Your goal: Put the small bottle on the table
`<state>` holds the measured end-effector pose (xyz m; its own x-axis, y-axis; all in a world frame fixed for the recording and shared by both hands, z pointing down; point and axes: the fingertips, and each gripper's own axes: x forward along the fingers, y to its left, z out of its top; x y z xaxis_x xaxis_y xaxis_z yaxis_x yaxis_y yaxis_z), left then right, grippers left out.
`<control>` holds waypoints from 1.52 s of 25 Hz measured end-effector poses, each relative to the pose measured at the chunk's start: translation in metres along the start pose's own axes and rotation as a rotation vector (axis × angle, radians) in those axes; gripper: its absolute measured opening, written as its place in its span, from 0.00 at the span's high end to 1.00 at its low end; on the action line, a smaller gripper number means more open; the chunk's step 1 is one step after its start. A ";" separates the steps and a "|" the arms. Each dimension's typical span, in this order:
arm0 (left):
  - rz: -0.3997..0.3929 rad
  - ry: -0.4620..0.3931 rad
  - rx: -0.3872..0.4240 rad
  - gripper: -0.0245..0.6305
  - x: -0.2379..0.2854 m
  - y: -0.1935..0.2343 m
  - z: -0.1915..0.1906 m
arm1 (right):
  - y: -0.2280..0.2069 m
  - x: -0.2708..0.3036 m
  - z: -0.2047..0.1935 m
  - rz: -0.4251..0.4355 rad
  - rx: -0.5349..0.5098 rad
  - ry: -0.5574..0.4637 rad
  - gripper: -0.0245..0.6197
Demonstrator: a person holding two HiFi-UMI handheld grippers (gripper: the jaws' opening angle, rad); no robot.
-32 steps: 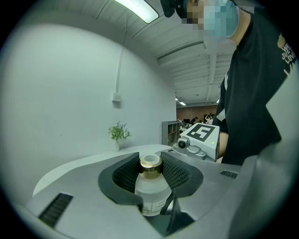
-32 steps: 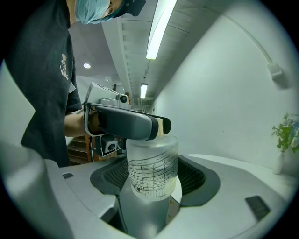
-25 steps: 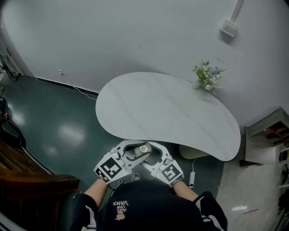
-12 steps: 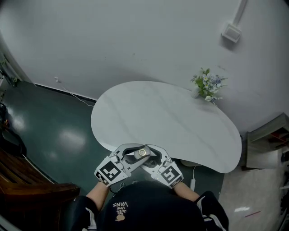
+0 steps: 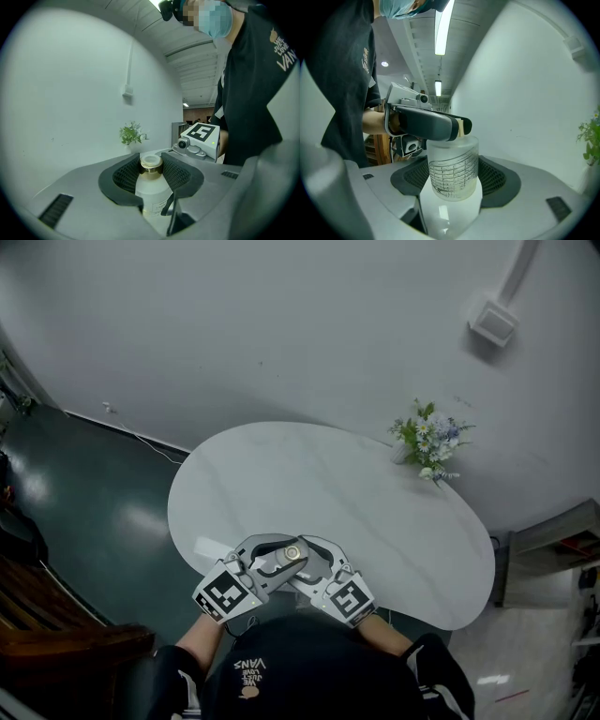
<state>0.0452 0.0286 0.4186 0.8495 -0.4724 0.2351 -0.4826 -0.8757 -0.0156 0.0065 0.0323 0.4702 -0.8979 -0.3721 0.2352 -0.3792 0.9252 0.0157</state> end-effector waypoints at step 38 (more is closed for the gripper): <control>-0.040 0.070 -0.021 0.72 0.008 0.167 -0.098 | -0.093 0.159 -0.061 -0.036 0.022 0.078 0.53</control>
<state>-0.0491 -0.1117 0.5131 0.8515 -0.4282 0.3027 -0.4537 -0.8910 0.0156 -0.0874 -0.1083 0.5650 -0.8637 -0.3973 0.3101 -0.4165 0.9091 0.0047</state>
